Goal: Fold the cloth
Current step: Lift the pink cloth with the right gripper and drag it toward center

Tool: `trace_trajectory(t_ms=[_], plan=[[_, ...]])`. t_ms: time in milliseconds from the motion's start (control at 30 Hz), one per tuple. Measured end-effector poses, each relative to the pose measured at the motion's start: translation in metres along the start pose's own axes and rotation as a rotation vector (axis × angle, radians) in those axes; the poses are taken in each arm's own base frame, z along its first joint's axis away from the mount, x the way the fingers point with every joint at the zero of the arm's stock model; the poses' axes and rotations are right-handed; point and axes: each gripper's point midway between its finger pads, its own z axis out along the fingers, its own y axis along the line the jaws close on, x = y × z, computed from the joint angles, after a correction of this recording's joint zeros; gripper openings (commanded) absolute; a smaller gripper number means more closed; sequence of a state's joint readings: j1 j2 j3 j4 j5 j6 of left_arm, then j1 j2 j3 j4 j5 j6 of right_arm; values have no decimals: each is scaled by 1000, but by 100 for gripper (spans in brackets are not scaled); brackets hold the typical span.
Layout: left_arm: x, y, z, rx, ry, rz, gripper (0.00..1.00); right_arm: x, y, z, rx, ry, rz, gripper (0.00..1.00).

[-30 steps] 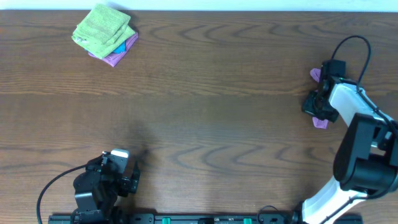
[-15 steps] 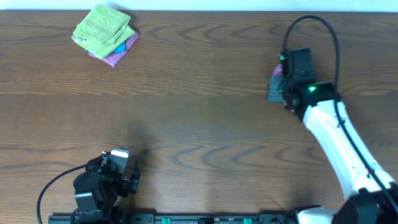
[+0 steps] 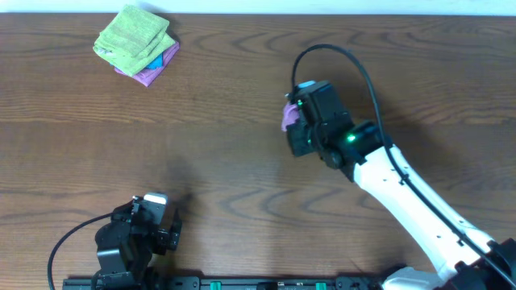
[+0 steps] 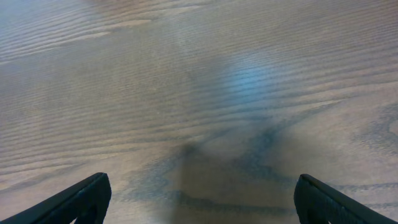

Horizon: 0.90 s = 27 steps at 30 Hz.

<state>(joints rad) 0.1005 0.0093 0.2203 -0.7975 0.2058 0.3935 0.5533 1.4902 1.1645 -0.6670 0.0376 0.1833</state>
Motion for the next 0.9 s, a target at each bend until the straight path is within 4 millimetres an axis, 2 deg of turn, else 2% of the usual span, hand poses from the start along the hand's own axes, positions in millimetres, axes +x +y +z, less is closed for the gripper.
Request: trace_trajectory(t_ms=[33, 67, 100, 200, 267, 333, 400, 467, 533, 600, 733, 800, 900], plan=[[0, 0, 0, 0, 0, 0, 95, 2, 16, 1, -68, 11, -33, 39], [0, 0, 0, 0, 0, 0, 95, 5, 28, 2, -119, 20, -63, 54], [0, 0, 0, 0, 0, 0, 95, 8, 40, 3, -173, 31, -95, 60], [0, 0, 0, 0, 0, 0, 95, 24, 83, 5, -359, 82, -208, 68], [0, 0, 0, 0, 0, 0, 95, 33, 103, 3, -437, 103, -262, 71], [0, 0, 0, 0, 0, 0, 95, 38, 116, 0, -482, 107, -304, 72], [0, 0, 0, 0, 0, 0, 95, 39, 117, -1, -487, 107, -317, 73], [0, 0, 0, 0, 0, 0, 95, 38, 113, 1, -460, 104, -313, 79], [0, 0, 0, 0, 0, 0, 95, 36, 105, 5, -410, 102, -293, 80], [0, 0, 0, 0, 0, 0, 95, 32, 94, 9, -348, 99, -260, 83], [0, 0, 0, 0, 0, 0, 95, 30, 63, 15, -239, 119, -158, 83], [0, 0, 0, 0, 0, 0, 95, 35, 41, 17, -161, 156, -71, 83], [0, 0, 0, 0, 0, 0, 95, 53, -5, 16, 19, 239, 88, 83]])
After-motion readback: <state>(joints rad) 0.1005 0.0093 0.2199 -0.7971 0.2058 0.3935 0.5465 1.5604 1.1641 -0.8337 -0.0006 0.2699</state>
